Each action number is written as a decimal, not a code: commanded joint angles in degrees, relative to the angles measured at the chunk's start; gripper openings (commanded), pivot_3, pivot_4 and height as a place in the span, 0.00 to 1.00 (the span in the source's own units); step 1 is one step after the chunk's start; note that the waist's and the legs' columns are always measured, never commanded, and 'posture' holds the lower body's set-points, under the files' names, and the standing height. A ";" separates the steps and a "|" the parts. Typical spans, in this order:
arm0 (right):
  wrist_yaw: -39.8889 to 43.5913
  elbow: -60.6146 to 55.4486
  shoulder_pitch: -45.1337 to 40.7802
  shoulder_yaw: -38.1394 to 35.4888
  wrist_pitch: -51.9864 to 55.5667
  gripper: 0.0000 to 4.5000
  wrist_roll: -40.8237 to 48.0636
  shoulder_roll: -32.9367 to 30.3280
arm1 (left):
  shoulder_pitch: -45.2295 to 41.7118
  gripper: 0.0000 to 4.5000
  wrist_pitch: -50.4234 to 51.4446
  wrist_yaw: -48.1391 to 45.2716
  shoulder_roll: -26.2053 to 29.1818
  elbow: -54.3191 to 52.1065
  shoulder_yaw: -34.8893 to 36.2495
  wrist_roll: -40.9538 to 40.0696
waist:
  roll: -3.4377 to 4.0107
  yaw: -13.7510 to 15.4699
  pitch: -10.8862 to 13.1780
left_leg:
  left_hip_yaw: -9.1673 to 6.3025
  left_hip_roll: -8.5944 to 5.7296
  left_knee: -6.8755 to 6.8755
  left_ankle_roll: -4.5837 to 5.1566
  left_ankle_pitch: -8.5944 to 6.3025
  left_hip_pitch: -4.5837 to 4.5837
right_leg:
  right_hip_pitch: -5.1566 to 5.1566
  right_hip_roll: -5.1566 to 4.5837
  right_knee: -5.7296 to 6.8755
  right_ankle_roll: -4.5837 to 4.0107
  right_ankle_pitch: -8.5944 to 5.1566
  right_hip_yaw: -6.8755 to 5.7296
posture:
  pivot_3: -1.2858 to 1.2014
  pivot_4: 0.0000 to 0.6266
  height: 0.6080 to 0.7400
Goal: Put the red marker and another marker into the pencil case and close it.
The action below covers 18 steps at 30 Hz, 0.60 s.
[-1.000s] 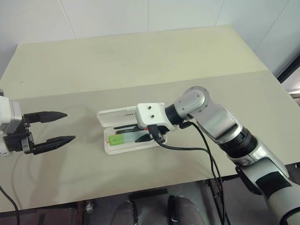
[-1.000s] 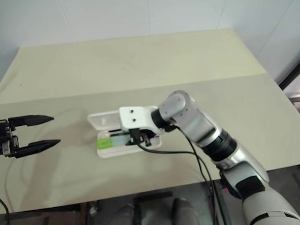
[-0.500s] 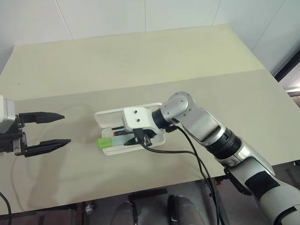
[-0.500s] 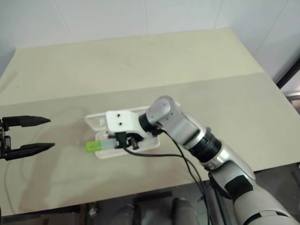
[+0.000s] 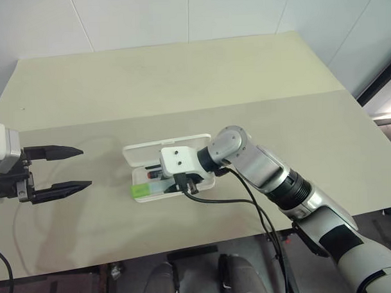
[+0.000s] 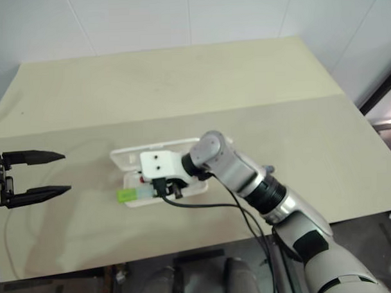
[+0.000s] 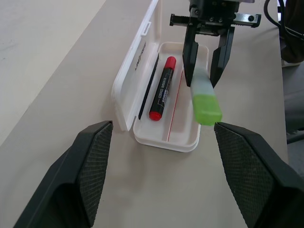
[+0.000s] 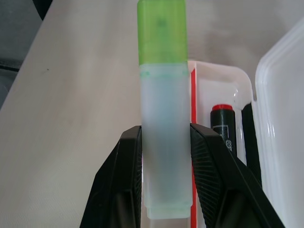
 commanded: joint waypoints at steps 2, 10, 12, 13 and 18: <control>-0.36 0.61 -0.08 -0.02 -1.89 0.25 -0.62 0.79 | -0.57 0.81 -0.43 0.26 0.70 -0.35 0.73 0.20 | 0.00 -0.01 0.00 | 0.01 0.00 0.00 0.00 -0.01 0.00 | 0.00 0.00 0.00 0.00 0.00 0.01 | 0.52 0.24 1.00; -0.05 2.97 -0.11 -0.26 -3.33 0.25 -1.58 0.46 | -0.46 0.81 -0.26 0.55 0.80 -0.58 0.68 0.25 | 0.00 0.00 0.00 | 0.01 0.01 0.01 0.00 -0.01 0.00 | 0.00 0.01 0.00 0.00 0.00 0.02 | 0.52 0.24 1.00; 0.26 3.19 -0.12 -0.30 -3.55 0.25 -1.80 0.26 | -0.57 0.81 -0.30 0.63 0.86 -0.57 0.49 0.30 | 0.00 0.00 0.00 | 0.01 0.01 0.00 0.00 -0.01 0.00 | -0.01 0.01 0.00 0.00 0.00 0.03 | 0.52 0.24 1.00; 0.38 3.21 -0.11 -0.34 -3.58 0.25 -1.85 0.21 | -0.59 0.81 -0.30 0.66 0.87 -0.58 0.44 0.31 | 0.00 -0.01 0.00 | 0.02 0.01 0.00 0.00 -0.01 0.00 | -0.01 0.01 0.00 0.00 0.00 0.03 | 0.52 0.24 1.00; 0.64 3.34 0.02 -0.35 -3.87 0.25 -2.17 0.09 | -0.82 0.81 -0.38 0.66 0.98 -0.47 0.17 0.35 | 0.00 0.00 0.00 | 0.02 0.01 0.01 0.00 -0.01 0.00 | -0.01 0.01 0.00 0.00 0.00 0.04 | 0.52 0.24 1.00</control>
